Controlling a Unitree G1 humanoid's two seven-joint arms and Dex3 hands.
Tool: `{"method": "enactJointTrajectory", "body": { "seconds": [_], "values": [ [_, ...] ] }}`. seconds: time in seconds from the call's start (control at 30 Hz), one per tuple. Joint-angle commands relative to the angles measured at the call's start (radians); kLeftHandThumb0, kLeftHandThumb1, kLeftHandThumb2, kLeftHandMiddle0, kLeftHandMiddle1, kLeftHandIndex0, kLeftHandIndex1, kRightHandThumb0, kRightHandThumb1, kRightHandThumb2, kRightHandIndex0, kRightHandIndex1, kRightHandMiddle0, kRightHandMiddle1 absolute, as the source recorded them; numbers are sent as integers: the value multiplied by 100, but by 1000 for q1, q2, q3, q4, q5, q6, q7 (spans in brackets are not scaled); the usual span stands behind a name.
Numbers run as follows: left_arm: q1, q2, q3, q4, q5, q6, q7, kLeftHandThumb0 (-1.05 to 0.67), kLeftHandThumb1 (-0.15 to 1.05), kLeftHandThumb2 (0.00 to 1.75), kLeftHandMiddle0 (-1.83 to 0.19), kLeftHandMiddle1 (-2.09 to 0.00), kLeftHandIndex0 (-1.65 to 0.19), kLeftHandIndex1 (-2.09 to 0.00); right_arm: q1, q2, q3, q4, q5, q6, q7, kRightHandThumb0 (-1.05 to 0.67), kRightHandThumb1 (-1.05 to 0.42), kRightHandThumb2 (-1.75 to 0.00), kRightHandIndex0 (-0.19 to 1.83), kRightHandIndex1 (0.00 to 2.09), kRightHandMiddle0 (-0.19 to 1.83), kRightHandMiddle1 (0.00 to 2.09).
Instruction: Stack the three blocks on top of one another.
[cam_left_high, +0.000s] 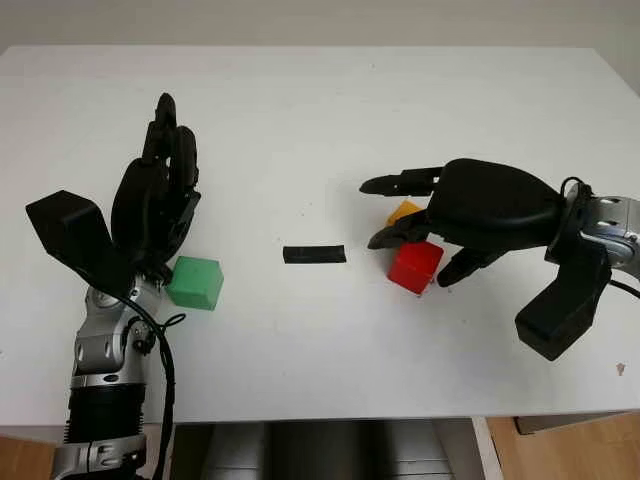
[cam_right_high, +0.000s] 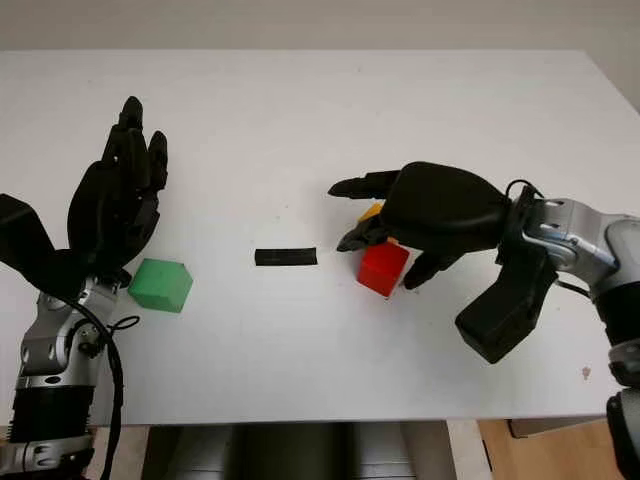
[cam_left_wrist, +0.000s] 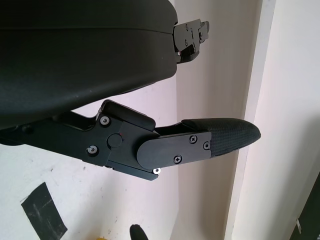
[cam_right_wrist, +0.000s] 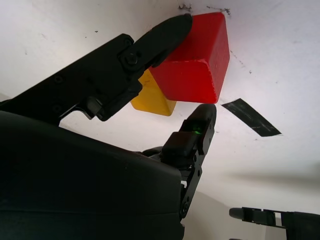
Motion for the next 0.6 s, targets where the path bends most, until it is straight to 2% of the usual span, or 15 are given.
{"method": "enactJointTrajectory", "body": {
  "seconds": [0.0, 0.2, 0.47, 0.57],
  "values": [
    [13, 7, 3, -23, -1, -3, -8, -77, 105, 55, 19, 0, 19, 0, -22, 2, 15, 9, -27, -8, -47, -42, -72, -7, 47, 10, 102, 16],
    [17, 7, 4, -25, 2, -5, -6, -77, 105, 55, 19, 0, 19, 0, -41, 1, 48, 31, -69, -4, -128, -35, -73, -6, 54, 11, 117, 21],
    [12, -2, 4, -22, 1, -5, 5, -77, 105, 54, 19, 0, 19, 0, -50, -7, 76, 43, -73, 8, -138, -35, -74, -6, 55, 9, 119, 21],
    [14, -2, 0, -24, 4, -6, 5, -77, 105, 54, 19, 0, 19, 0, -49, 1, 73, 60, -10, 4, -88, -36, -74, -6, 55, 8, 118, 20]
  ]
}}
